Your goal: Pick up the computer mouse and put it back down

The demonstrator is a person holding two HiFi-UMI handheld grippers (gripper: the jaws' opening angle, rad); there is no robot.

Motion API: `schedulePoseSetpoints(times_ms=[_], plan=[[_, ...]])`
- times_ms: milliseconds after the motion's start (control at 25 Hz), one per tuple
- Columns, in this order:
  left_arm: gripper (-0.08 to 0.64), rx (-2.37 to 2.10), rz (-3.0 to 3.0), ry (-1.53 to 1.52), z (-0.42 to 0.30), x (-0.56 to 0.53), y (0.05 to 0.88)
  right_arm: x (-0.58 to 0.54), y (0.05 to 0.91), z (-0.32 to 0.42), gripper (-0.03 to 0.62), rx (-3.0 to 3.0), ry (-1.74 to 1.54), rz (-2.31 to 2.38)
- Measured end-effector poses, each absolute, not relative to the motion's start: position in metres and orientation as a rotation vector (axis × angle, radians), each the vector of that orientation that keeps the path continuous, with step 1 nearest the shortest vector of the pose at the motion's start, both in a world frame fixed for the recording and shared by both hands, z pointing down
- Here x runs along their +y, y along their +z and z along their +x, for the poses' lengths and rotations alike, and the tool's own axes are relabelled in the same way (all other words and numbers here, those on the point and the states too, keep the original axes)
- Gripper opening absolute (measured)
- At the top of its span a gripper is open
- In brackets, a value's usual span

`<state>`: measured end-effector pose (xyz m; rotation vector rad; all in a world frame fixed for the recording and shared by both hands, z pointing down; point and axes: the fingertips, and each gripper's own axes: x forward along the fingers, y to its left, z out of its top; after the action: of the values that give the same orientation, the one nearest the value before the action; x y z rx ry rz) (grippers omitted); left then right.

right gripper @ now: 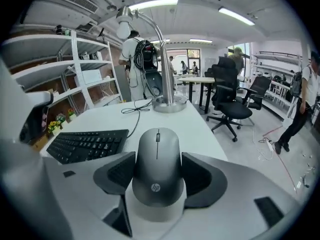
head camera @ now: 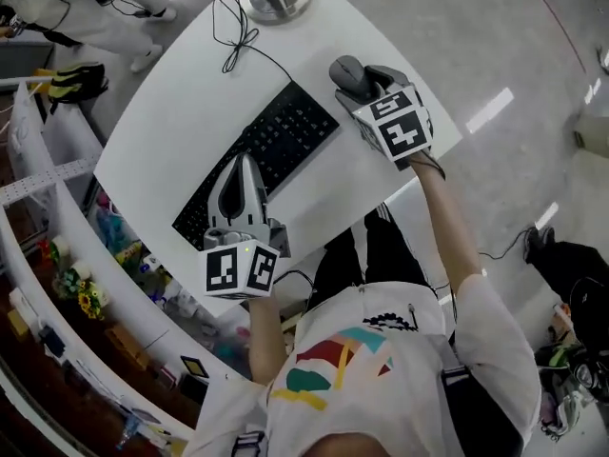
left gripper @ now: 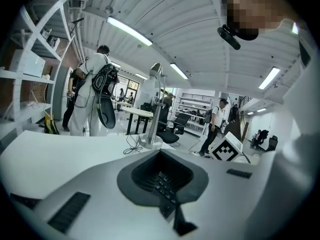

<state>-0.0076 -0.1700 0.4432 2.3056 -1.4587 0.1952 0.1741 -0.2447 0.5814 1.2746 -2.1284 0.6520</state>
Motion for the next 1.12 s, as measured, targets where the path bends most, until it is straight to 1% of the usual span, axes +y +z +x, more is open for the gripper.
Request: schedulePoseSetpoints(times_ms=[120,240,480,640,840,1000,1120], plan=[[0.043,-1.447,2.282,0.212,-0.005,-0.173,0.465,-0.245,0.603,0.173,0.287,-2.099,0.649,1.251],[0.043,-1.443,2.278,0.213,-0.003,-0.172,0.471,-0.245,0.606,0.173,0.288,-2.095,0.629,1.248],[0.043,-1.444,2.277,0.208,-0.006,-0.167,0.472,-0.249,0.607,0.172,0.288,-2.135,0.500,1.330],[0.043,-1.449,2.294,0.194,-0.010,-0.161,0.460,-0.249,0.594,0.172,0.288,-2.153,0.507,1.361],[0.043,-1.498,2.318,0.141,-0.020,-0.158,0.427,-0.261,0.521,0.177,0.287,-2.247,0.459,1.460],[0.043,-1.590,2.361,0.006,-0.038,-0.166,0.381,-0.276,0.426,0.170,0.287,-2.378,0.299,1.517],[0.043,-1.655,2.386,-0.082,-0.056,-0.154,0.340,-0.250,0.350,0.144,0.285,-2.548,0.209,1.460]])
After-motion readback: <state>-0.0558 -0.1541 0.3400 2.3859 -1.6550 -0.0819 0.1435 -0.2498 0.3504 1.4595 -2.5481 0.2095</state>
